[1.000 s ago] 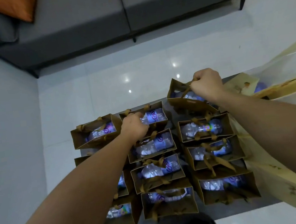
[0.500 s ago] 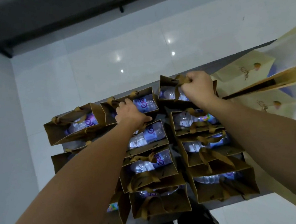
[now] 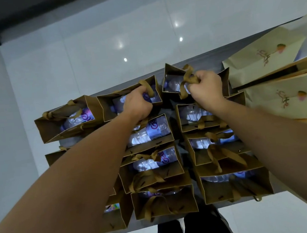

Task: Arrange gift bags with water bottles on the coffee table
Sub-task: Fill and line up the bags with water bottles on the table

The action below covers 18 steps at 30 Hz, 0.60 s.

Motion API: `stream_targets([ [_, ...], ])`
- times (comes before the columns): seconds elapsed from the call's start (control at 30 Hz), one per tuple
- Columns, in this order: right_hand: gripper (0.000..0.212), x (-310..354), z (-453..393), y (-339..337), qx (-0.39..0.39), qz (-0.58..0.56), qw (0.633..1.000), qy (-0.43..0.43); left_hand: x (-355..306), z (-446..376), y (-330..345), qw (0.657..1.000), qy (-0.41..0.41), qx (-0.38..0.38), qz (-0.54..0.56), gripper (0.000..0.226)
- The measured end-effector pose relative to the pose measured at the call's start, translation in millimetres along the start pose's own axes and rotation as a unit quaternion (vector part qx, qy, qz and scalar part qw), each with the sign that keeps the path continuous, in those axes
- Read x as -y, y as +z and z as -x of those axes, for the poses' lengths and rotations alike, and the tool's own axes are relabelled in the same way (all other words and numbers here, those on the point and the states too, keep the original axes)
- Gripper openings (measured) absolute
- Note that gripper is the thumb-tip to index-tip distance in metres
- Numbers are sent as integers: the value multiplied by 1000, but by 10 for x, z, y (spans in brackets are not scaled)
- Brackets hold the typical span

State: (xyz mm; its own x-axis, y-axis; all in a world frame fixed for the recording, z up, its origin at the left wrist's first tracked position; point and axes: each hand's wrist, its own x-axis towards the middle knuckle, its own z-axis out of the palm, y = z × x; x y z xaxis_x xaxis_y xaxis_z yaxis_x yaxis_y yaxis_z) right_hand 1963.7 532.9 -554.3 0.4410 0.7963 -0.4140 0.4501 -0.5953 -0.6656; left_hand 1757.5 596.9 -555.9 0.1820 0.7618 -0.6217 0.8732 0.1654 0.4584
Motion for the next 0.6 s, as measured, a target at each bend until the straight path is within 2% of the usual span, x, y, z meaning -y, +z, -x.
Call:
stream_targets([
  [0.1,35,9,14,19,2,-4,1000,-4,18,26,4,999,28,2,-18,32],
  [0.3,31,-1,50,42,7,1,1000,-7,57,56,-32,996,54,-4,-73,37],
  [0.43,24,-8,60,28,7,-1,1000,-9,68,106,-59,991,77,-41,-102,25],
  [0.6,30,-2,84,21,10,1,1000,-9,102,171,-71,983,97,-102,-116,16],
])
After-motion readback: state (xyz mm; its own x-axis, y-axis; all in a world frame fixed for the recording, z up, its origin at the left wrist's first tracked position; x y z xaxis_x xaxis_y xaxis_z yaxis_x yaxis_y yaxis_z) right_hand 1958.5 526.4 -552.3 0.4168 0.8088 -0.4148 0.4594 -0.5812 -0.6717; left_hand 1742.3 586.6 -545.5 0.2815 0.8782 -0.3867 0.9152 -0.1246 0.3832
